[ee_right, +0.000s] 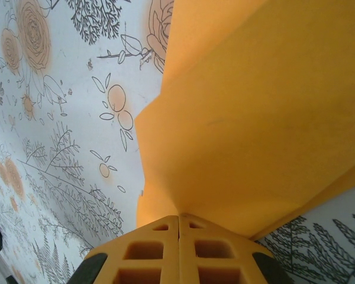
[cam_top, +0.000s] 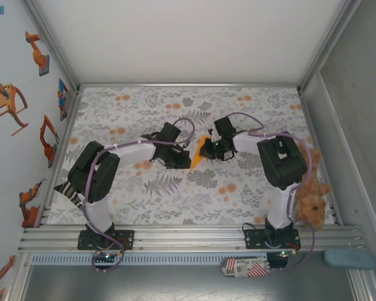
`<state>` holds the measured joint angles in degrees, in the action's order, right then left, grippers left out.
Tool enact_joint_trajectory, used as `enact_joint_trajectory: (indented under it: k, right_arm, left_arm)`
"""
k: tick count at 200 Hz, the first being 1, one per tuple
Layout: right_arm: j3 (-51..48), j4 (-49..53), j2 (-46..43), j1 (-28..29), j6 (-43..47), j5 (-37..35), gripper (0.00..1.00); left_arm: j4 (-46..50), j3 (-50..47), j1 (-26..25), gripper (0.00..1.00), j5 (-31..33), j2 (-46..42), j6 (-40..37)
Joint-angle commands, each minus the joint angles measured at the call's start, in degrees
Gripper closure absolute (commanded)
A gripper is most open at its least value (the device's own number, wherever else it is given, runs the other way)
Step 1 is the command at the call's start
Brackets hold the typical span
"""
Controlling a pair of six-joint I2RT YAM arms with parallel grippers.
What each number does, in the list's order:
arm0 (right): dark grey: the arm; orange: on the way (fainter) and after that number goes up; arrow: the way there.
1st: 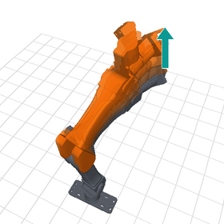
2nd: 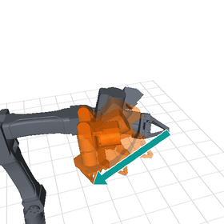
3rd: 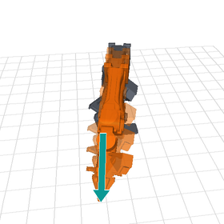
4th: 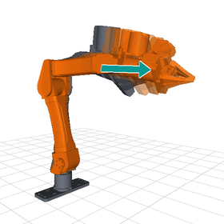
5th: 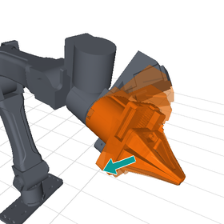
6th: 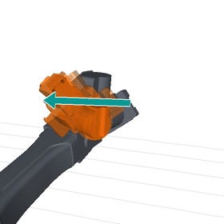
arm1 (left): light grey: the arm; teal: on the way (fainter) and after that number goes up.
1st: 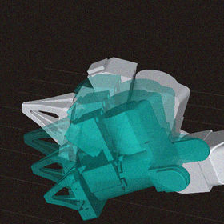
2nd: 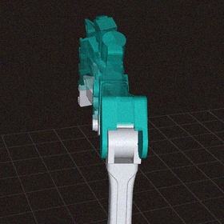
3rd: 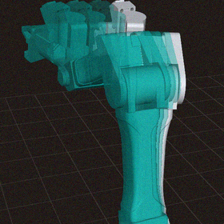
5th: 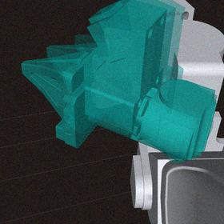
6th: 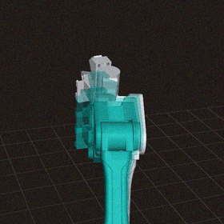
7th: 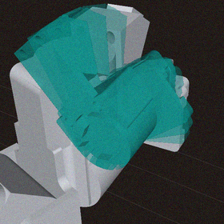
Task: Fold a paper plane with a square sheet of paper (pick it up from the middle)
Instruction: Fold the wing for the fifth time at the center of the table.
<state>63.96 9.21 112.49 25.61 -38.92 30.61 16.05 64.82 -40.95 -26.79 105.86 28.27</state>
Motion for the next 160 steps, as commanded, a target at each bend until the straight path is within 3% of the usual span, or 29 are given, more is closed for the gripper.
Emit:
enact_joint_trajectory:
  k: [1,84,160]
  right_arm:
    - [-0.7,5.1,3.5,-0.1,1.4,-7.0,1.00]
    - [-1.1,5.0,3.4,-0.1,1.5,-7.2,1.00]
    - [-1.5,5.2,3.3,-0.1,1.2,-7.1,1.00]
  left_arm:
    - [-2.9,3.2,-1.2,1.00,0.1,2.3,2.3]
    - [-3.1,2.9,-1.4,1.00,1.4,9.3,2.0]
    - [-2.3,-10.0,-1.3,1.00,1.0,0.0,0.6]
